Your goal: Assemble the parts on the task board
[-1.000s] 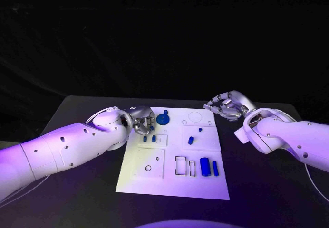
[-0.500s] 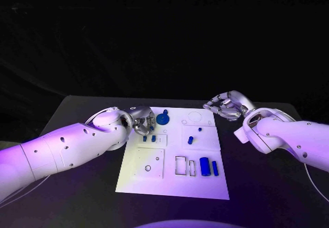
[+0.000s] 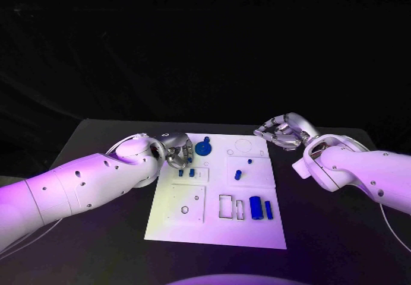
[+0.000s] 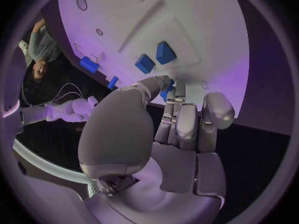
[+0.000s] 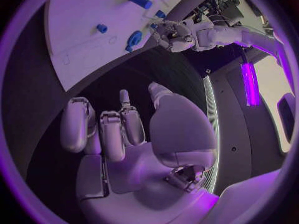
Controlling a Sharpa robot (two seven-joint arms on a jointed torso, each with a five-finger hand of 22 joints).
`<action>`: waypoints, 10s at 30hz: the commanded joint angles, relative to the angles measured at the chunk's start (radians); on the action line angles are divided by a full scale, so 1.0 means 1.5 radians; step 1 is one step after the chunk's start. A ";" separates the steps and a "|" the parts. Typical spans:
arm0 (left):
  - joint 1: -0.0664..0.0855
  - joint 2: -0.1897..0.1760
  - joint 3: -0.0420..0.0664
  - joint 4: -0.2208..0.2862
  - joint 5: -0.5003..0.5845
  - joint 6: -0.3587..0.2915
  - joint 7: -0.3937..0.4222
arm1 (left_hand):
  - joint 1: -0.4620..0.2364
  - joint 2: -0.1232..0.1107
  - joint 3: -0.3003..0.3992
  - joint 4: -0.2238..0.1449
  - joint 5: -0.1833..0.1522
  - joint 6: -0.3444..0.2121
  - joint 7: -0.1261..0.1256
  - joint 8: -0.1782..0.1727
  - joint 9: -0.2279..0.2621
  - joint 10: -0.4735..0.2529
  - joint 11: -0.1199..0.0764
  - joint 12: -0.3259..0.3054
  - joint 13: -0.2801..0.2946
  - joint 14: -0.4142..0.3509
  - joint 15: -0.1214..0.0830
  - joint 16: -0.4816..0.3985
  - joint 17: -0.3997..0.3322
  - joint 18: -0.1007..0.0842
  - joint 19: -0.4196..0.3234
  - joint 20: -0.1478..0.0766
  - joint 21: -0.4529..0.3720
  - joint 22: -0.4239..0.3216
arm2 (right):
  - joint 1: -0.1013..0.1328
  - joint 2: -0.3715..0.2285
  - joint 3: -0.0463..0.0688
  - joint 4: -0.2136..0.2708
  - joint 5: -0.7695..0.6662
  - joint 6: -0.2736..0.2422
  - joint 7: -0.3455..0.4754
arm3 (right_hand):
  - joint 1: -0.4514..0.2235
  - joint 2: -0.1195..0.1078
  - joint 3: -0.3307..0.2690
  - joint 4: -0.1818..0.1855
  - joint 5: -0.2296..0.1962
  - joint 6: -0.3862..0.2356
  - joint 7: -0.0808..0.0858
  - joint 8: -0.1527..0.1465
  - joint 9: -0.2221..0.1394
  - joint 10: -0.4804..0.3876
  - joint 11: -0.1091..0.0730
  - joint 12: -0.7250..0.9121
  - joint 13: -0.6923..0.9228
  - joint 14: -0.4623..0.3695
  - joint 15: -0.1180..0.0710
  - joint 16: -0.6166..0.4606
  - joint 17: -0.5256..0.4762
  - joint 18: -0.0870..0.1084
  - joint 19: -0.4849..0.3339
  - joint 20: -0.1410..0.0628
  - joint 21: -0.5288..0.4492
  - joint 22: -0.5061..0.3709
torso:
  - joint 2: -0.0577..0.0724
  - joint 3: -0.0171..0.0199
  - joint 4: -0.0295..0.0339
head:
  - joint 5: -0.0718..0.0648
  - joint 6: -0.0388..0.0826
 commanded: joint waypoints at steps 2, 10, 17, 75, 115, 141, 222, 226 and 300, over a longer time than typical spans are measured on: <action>0.000 0.001 0.000 0.000 0.002 0.009 -0.006 | -0.007 -0.004 -0.007 0.000 -0.001 -0.007 0.000 -0.005 -0.001 -0.009 0.001 -0.005 0.000 -0.007 0.000 -0.004 -0.003 -0.002 -0.005 0.001 -0.004 -0.002 | 0.000 0.001 0.000 0.000 -0.004 0.002 0.005 | 0.000 0.006 -0.003 0.000 0.002 -0.003 -0.001 0.002 0.001 -0.003 -0.001 -0.003 0.052 0.045 -0.004 -0.002 0.070 0.004 -0.003 0.001 -0.002 0.022 | 0.000 0.0001 0.0000 | 0.001 0.000; 0.000 0.001 0.000 0.001 0.003 0.003 -0.003 | -0.008 -0.006 -0.009 0.001 -0.001 -0.007 0.001 -0.007 -0.002 -0.017 0.003 -0.007 0.000 -0.009 0.002 -0.005 -0.007 -0.001 -0.006 0.002 -0.006 -0.005 | 0.000 0.001 0.000 0.000 -0.004 0.002 0.005 | 0.000 0.006 -0.003 0.000 0.002 -0.003 -0.001 0.002 0.001 -0.003 -0.001 -0.003 0.052 0.045 -0.004 -0.002 0.070 0.004 -0.003 0.001 -0.002 0.022 | 0.000 -0.0001 -0.0001 | 0.000 -0.001; 0.000 0.000 0.000 0.001 0.003 -0.001 -0.001 | -0.008 -0.007 -0.010 0.001 0.000 -0.008 0.001 -0.009 -0.002 -0.021 0.004 -0.008 0.000 -0.009 0.003 -0.005 -0.008 -0.001 -0.006 0.003 -0.006 -0.005 | 0.000 0.000 0.000 0.000 -0.004 0.001 0.004 | 0.000 0.006 -0.003 0.000 0.002 -0.003 -0.001 0.002 0.001 -0.003 -0.001 -0.003 0.052 0.045 -0.004 -0.002 0.070 0.004 -0.003 0.001 -0.002 0.022 | 0.000 0.0000 -0.0002 | 0.000 0.000; -0.003 -0.158 0.013 0.105 0.960 -0.079 0.406 | -0.013 0.015 -0.061 0.024 -0.001 -0.003 0.024 -0.032 -0.027 0.023 0.022 -0.029 -0.025 -0.287 0.033 -0.361 -0.434 0.045 -0.252 0.033 -0.389 -0.383 | -0.015 0.042 0.000 -0.011 -0.567 0.193 -0.121 | 0.160 -0.090 0.242 -0.120 -0.053 0.058 0.015 -0.054 -0.029 -0.225 0.023 -0.800 -0.713 0.019 0.015 -0.080 -0.058 0.024 -0.046 0.009 -0.126 -0.042 | -0.003 -0.0039 0.0023 | -0.046 0.009; -0.004 -0.174 0.013 0.130 0.992 -0.087 0.409 | -0.002 0.019 -0.068 0.017 0.000 -0.011 0.035 -0.041 -0.032 0.021 0.029 -0.045 -0.026 -0.290 0.038 -0.371 -0.440 0.044 -0.240 0.036 -0.411 -0.399 | -0.042 0.093 -0.001 -0.041 -0.638 0.203 -0.153 | 0.161 -0.064 0.287 -0.159 -0.085 0.102 0.004 -0.052 -0.028 -0.167 0.010 -0.805 -0.744 0.023 0.003 -0.067 -0.038 0.016 -0.025 0.005 -0.081 -0.003 | -0.005 -0.0017 0.0017 | -0.044 -0.003; -0.004 -0.173 0.013 0.132 0.992 -0.082 0.395 | 0.003 0.022 -0.070 0.013 0.001 -0.016 0.038 -0.045 -0.035 0.017 0.032 -0.049 -0.026 -0.293 0.040 -0.375 -0.442 0.043 -0.239 0.036 -0.417 -0.403 | -0.053 0.105 -0.003 -0.056 -0.660 0.188 -0.168 | 0.159 -0.020 0.325 -0.188 -0.112 0.132 -0.006 -0.042 -0.019 -0.139 -0.001 -0.807 -0.749 0.027 -0.006 -0.059 -0.025 0.011 -0.013 -0.003 -0.054 0.021 | -0.005 -0.0026 0.0017 | -0.046 -0.006; -0.014 -0.147 0.013 0.129 0.992 -0.079 0.387 | 0.006 0.025 -0.072 0.010 0.002 -0.021 0.041 -0.048 -0.037 0.013 0.035 -0.053 -0.025 -0.297 0.042 -0.378 -0.445 0.043 -0.240 0.038 -0.421 -0.405 | -0.141 0.194 -0.003 0.064 -0.620 0.037 -0.131 | 0.131 -0.028 0.324 -0.192 -0.117 0.133 -0.007 -0.041 -0.014 -0.134 -0.001 -0.817 -0.753 0.027 -0.006 -0.058 -0.026 0.010 -0.013 -0.003 -0.051 0.026 | -0.005 -0.0032 0.0009 | 0.063 -0.030; -0.014 -0.146 0.013 0.129 0.992 -0.078 0.386 | 0.006 0.025 -0.072 0.010 0.002 -0.021 0.041 -0.048 -0.037 0.013 0.035 -0.053 -0.025 -0.297 0.042 -0.378 -0.445 0.043 -0.240 0.038 -0.421 -0.405 | -0.144 0.197 -0.004 0.059 -0.620 0.039 -0.130 | 0.131 -0.028 0.324 -0.192 -0.117 0.133 -0.007 -0.041 -0.014 -0.134 -0.001 -0.817 -0.753 0.027 -0.006 -0.058 -0.026 0.010 -0.013 -0.003 -0.051 0.026 | -0.004 -0.0030 0.0024 | 0.063 -0.033; -0.014 -0.150 0.013 0.128 0.992 -0.075 0.377 | 0.007 0.026 -0.074 0.009 0.002 -0.021 0.042 -0.048 -0.038 0.012 0.035 -0.053 -0.025 -0.298 0.043 -0.378 -0.446 0.043 -0.240 0.038 -0.423 -0.406 | -0.151 0.211 -0.011 0.039 -0.618 0.058 -0.134 | 0.082 -0.062 0.296 -0.181 -0.112 0.058 0.022 -0.093 -0.034 -0.193 0.028 -0.859 -0.775 0.023 0.017 -0.060 -0.032 0.016 -0.028 0.015 -0.089 0.011 | -0.005 -0.0031 0.0003 | 0.066 -0.036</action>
